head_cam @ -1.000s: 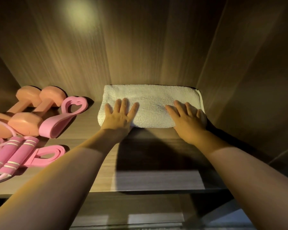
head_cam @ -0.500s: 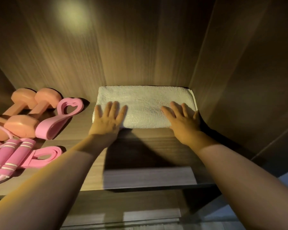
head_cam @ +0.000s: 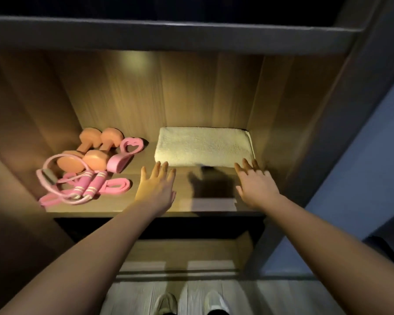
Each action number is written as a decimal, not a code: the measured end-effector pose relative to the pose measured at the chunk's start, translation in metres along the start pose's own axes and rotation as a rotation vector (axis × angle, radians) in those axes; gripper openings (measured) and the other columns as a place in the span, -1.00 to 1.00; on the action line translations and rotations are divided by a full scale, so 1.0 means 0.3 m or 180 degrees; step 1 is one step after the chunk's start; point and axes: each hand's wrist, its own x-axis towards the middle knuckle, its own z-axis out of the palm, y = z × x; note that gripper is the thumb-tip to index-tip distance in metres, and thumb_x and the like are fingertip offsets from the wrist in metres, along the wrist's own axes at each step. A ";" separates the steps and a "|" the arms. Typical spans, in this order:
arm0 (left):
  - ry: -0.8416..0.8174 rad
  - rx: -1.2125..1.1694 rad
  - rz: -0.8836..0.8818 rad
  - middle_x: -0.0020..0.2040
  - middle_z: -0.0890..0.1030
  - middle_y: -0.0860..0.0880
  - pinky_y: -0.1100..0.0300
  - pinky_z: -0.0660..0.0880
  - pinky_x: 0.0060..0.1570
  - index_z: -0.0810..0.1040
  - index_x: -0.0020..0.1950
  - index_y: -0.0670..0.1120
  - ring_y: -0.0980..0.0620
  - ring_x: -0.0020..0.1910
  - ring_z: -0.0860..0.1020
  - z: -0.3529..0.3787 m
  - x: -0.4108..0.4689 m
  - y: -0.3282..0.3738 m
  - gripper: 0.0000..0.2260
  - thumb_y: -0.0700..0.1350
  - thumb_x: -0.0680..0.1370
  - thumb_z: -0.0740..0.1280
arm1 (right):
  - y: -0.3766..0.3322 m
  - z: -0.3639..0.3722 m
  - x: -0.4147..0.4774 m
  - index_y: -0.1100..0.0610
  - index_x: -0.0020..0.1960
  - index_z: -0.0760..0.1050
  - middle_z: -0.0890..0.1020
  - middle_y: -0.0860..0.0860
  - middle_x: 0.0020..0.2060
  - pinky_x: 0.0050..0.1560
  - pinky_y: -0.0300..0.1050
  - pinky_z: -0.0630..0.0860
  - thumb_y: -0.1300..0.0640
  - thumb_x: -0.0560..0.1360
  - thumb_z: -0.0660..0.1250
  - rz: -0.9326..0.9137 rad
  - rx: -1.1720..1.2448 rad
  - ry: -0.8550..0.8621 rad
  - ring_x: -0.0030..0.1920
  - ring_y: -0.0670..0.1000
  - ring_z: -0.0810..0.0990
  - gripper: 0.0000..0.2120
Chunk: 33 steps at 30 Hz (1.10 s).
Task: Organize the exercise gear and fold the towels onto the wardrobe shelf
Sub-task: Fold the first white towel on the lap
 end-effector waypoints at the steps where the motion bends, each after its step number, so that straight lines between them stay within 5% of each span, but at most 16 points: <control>1: 0.0032 -0.0050 -0.0003 0.60 -0.03 -0.14 -0.26 0.00 0.48 -0.02 0.59 -0.06 -0.13 0.58 -0.07 -0.024 -0.071 0.022 -0.41 0.15 0.64 0.06 | -0.021 -0.018 -0.074 0.03 0.59 -0.12 -0.01 0.09 0.58 0.50 0.22 -0.05 -0.06 0.62 0.12 -0.0072 0.0102 0.0131 0.56 0.17 -0.03 -0.35; 10: 0.0617 -0.0481 0.0053 0.56 0.16 -0.06 -0.26 -0.01 0.46 0.15 0.54 0.00 -0.09 0.56 0.04 -0.125 -0.648 0.257 -0.47 0.19 0.62 0.08 | -0.203 -0.040 -0.690 -0.04 0.57 -0.01 -0.05 0.03 0.58 0.47 0.31 -0.15 -0.16 0.62 0.09 -0.0480 0.0463 0.0470 0.57 0.14 -0.13 -0.40; 17: 0.0579 -0.0667 0.0103 0.57 0.16 -0.03 -0.20 -0.03 0.48 0.11 0.56 0.04 -0.04 0.57 0.02 -0.087 -0.702 0.334 -0.45 0.20 0.62 0.07 | -0.181 0.018 -0.763 -0.08 0.58 -0.03 -0.08 -0.01 0.58 0.49 0.24 -0.14 -0.15 0.62 0.10 -0.0431 0.0740 0.0386 0.57 0.11 -0.16 -0.41; 25: -0.0024 -0.0805 0.0488 0.56 0.17 0.00 -0.17 -0.03 0.50 0.11 0.56 0.06 0.00 0.57 0.02 -0.112 -0.448 0.375 -0.47 0.19 0.62 0.06 | -0.028 0.002 -0.562 -0.09 0.59 -0.04 -0.08 -0.03 0.58 0.50 0.20 -0.12 -0.12 0.63 0.09 -0.0331 0.0910 -0.0123 0.57 0.10 -0.16 -0.42; 33: -0.0853 -0.0977 0.0986 0.55 0.17 -0.01 -0.13 0.00 0.51 0.09 0.57 0.03 -0.02 0.56 0.04 -0.596 -0.408 0.322 -0.46 0.20 0.63 0.06 | 0.005 -0.400 -0.611 -0.10 0.58 -0.09 -0.11 0.01 0.58 0.49 0.24 -0.12 -0.15 0.63 0.07 -0.0139 0.1065 -0.0923 0.57 0.13 -0.16 -0.40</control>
